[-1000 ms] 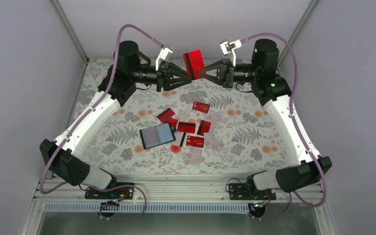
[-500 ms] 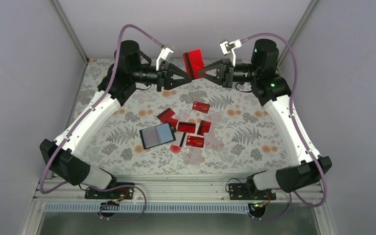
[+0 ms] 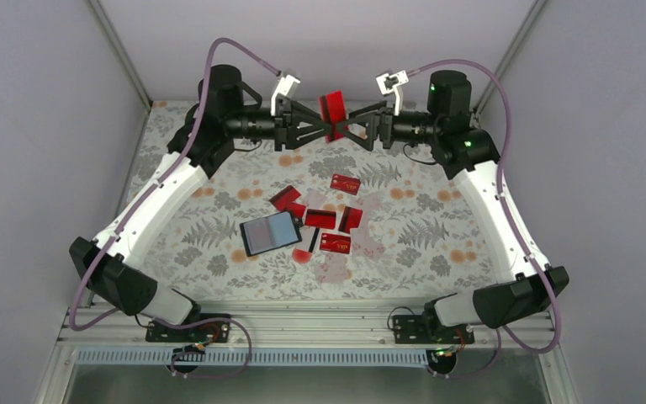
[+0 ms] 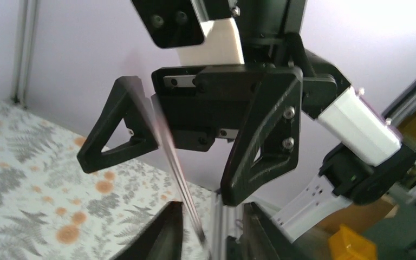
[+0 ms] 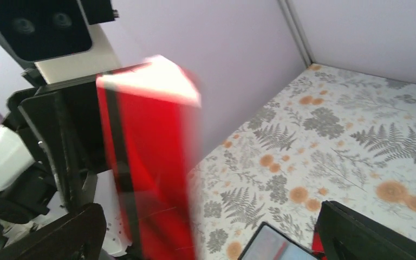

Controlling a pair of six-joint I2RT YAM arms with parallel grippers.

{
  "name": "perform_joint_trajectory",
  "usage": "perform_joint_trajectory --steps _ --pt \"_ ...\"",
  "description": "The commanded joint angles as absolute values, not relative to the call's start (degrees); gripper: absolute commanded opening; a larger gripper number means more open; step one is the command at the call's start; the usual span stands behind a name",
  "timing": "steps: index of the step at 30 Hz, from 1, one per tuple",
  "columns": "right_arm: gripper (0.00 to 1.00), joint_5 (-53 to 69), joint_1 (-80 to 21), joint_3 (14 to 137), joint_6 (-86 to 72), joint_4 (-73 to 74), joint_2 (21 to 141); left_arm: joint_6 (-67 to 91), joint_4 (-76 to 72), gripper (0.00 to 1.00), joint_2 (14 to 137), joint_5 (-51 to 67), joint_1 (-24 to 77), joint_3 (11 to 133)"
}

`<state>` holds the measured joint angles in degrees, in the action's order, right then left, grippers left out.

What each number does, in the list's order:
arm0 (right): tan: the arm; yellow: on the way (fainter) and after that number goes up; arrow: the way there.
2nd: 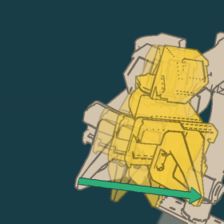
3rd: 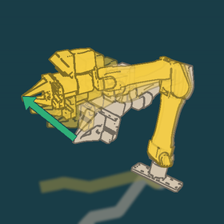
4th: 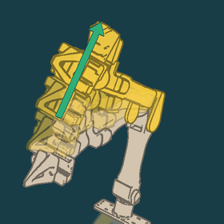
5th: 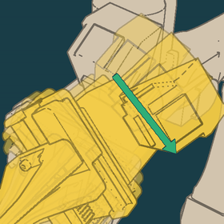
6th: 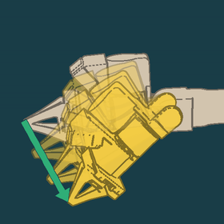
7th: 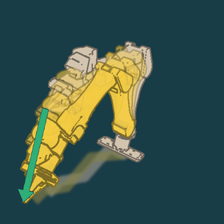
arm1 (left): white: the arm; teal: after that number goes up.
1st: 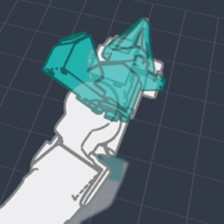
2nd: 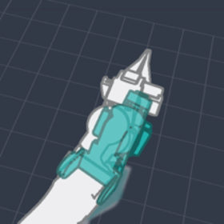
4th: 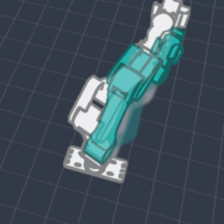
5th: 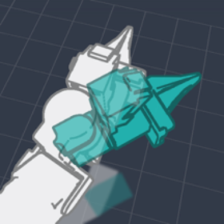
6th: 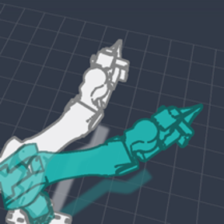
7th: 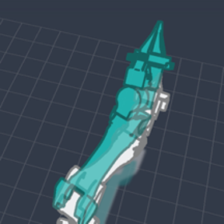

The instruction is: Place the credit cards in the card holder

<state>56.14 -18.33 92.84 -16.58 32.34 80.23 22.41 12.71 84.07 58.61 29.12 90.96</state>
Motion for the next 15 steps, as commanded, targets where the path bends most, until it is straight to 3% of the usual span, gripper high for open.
perform_joint_trajectory --steps 1,3,5,7,12,15 --pt "0.97 51.93 -18.52 90.62 -16.96 31.57 78.46 19.39 17.60 0.35 86.41 56.86 30.11 93.12" --pt "0.86 53.53 -18.55 89.85 -17.72 30.26 78.47 18.64 17.71 0.31 86.67 55.63 30.96 92.86" --pt "0.65 53.70 -18.61 88.91 -17.88 29.68 78.39 18.11 17.61 0.06 87.06 54.59 31.71 92.40" --pt "0.50 53.21 -18.63 87.77 -17.70 29.71 78.21 17.35 18.30 0.03 87.10 52.36 32.23 91.33" --pt "0.43 50.73 -18.72 84.11 -17.40 30.60 76.91 15.54 21.38 0.02 86.83 49.32 32.70 87.99" --pt "0.51 41.98 -18.90 81.66 -17.67 35.23 76.61 13.19 25.99 0.02 85.79 43.28 33.16 86.69"
